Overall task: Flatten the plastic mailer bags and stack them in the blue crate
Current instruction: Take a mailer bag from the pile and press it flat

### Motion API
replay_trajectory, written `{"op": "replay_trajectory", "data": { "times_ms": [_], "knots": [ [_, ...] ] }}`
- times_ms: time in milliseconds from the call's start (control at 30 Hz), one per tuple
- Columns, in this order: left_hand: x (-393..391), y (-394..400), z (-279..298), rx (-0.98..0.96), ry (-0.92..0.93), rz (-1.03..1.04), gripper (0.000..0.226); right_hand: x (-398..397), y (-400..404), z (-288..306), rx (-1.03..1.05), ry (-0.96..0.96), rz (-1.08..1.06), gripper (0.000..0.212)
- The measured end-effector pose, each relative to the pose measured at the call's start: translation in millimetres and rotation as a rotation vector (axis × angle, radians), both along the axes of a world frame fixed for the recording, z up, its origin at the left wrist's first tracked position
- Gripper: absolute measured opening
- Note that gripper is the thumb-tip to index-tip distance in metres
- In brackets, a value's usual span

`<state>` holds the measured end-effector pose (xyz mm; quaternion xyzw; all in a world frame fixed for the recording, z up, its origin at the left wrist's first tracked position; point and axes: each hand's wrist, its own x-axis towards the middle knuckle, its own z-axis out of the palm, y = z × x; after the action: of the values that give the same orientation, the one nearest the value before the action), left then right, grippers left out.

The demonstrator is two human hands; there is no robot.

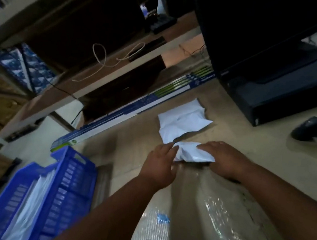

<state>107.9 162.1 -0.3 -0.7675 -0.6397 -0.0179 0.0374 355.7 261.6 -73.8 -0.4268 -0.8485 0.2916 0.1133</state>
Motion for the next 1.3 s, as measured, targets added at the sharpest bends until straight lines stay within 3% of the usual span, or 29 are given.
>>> {"op": "replay_trajectory", "data": {
  "times_ms": [100,267,400,500,633,700,800,933,1067,1133,1300],
  "knots": [
    [-17,-23,-9,-0.045,0.029,0.025,0.087,9,-31,5,-0.062,0.089,0.087,0.07],
    [-26,-90,-19,-0.074,-0.174,0.126,0.055,7,-73,16,-0.097,0.19,0.19,0.049],
    [-30,-144,-15,0.018,-0.461,0.24,0.043,14,-90,17,-0.179,0.443,0.213,0.036],
    [-33,-166,-8,-0.047,-0.784,0.389,0.025,16,-99,24,-0.287,0.538,0.087,0.026],
    [-36,-186,-12,-0.099,-1.187,0.592,0.017,7,-117,19,-0.303,0.529,-0.07,0.023],
    [-35,-197,-16,-0.086,-1.292,0.721,0.012,0,-124,13,-0.278,0.447,-0.112,0.025],
    [-42,-214,-32,-0.042,-1.158,0.856,0.001,-10,-135,9,-0.211,0.345,-0.153,0.027],
    [-47,-230,-47,0.018,-0.824,0.87,0.007,-22,-148,7,-0.036,0.154,-0.135,0.03],
    [-29,-233,-39,0.323,-0.314,0.629,0.034,-25,-165,18,0.339,0.07,-0.067,0.036],
    [-8,-226,-41,0.373,-0.258,0.453,0.043,-30,-175,27,0.438,0.059,0.025,0.044],
    [43,-198,-70,0.285,-0.294,0.188,0.047,-54,-193,9,0.366,-0.293,0.274,0.068]
  ]
}}
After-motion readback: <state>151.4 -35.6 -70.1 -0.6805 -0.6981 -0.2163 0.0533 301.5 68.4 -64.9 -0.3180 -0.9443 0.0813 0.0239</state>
